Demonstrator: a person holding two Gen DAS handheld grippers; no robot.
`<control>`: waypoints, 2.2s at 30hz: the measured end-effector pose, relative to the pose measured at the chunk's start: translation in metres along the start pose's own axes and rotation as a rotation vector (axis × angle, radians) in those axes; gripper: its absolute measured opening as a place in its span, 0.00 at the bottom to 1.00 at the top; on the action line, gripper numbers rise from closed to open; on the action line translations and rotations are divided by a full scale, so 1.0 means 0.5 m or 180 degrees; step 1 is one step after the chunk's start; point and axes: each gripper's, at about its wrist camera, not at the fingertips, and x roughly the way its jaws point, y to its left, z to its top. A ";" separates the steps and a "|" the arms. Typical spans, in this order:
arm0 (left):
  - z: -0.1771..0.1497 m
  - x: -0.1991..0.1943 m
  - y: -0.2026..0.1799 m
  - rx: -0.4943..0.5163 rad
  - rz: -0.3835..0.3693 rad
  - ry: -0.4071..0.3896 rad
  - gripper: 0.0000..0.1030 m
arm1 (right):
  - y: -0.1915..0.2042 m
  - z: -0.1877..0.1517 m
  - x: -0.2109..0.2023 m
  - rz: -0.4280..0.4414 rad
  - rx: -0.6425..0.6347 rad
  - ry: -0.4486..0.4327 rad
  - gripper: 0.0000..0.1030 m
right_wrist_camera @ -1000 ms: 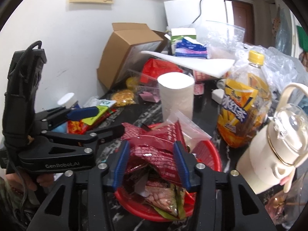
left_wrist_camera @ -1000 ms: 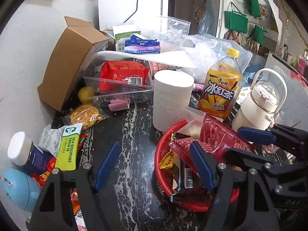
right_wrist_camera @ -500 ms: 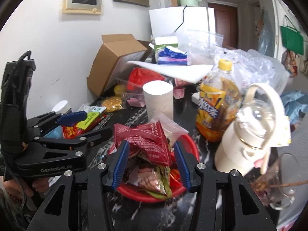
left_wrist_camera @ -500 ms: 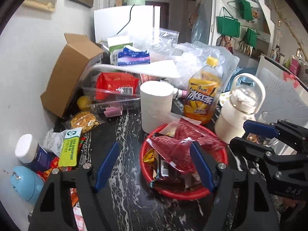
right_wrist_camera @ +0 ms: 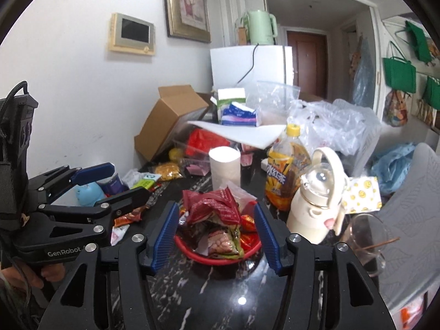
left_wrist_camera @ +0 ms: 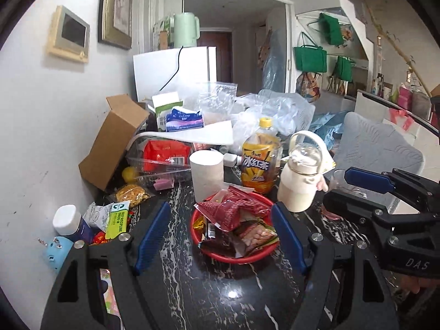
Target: Organize snacks
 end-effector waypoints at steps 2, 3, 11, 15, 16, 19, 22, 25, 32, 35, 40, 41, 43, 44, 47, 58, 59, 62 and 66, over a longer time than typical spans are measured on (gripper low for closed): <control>-0.004 -0.020 -0.009 0.0017 -0.0015 -0.0037 0.73 | 0.007 -0.005 -0.030 -0.0014 -0.0014 -0.0075 0.58; -0.007 -0.034 -0.016 0.0029 -0.0025 -0.0059 0.73 | 0.010 -0.008 -0.044 -0.0022 -0.0020 -0.0106 0.59; -0.041 -0.101 -0.051 0.0053 -0.0093 -0.0164 0.73 | 0.026 -0.049 -0.132 -0.0122 -0.0009 -0.0228 0.66; -0.062 -0.122 -0.062 0.0037 -0.0143 -0.0158 0.73 | 0.030 -0.072 -0.162 -0.0215 0.0003 -0.0266 0.73; -0.067 -0.125 -0.064 0.0027 -0.0155 -0.0146 0.73 | 0.031 -0.080 -0.170 -0.0253 0.0006 -0.0270 0.74; -0.084 -0.131 -0.070 0.0013 -0.0170 -0.0124 0.73 | 0.033 -0.100 -0.181 -0.0273 0.0027 -0.0250 0.76; -0.103 -0.134 -0.075 0.0006 -0.0173 -0.0088 0.73 | 0.035 -0.125 -0.183 -0.0259 0.0074 -0.0201 0.79; -0.126 -0.136 -0.081 -0.0001 -0.0149 -0.0025 0.73 | 0.036 -0.151 -0.184 -0.0281 0.0119 -0.0137 0.79; -0.172 -0.150 -0.086 -0.0021 -0.0087 0.0010 0.73 | 0.041 -0.202 -0.190 -0.0358 0.0187 -0.0064 0.79; -0.182 -0.158 -0.090 -0.0041 -0.0077 0.0005 0.73 | 0.041 -0.219 -0.199 -0.0366 0.0227 -0.0076 0.79; -0.194 -0.164 -0.094 -0.0049 -0.0099 0.0003 0.73 | 0.041 -0.238 -0.206 -0.0334 0.0267 -0.0064 0.79; -0.195 -0.163 -0.094 -0.0047 -0.0103 0.0008 0.73 | 0.040 -0.240 -0.206 -0.0329 0.0274 -0.0057 0.79; -0.196 -0.160 -0.096 -0.0048 -0.0101 0.0015 0.73 | 0.039 -0.242 -0.203 -0.0330 0.0279 -0.0039 0.79; -0.197 -0.157 -0.096 -0.0052 -0.0101 0.0026 0.73 | 0.037 -0.243 -0.202 -0.0342 0.0285 -0.0034 0.79; -0.200 -0.149 -0.095 -0.0070 -0.0103 0.0069 0.73 | 0.034 -0.246 -0.200 -0.0355 0.0303 -0.0025 0.79; -0.205 -0.145 -0.093 -0.0072 -0.0096 0.0105 0.73 | 0.036 -0.253 -0.195 -0.0341 0.0304 0.0018 0.79; -0.205 -0.145 -0.094 -0.0066 -0.0100 0.0107 0.73 | 0.035 -0.253 -0.194 -0.0341 0.0306 0.0020 0.79; -0.206 -0.144 -0.096 -0.0067 -0.0094 0.0115 0.73 | 0.036 -0.253 -0.194 -0.0348 0.0309 0.0034 0.79; -0.206 -0.144 -0.096 -0.0068 -0.0091 0.0115 0.73 | 0.035 -0.254 -0.196 -0.0354 0.0312 0.0035 0.79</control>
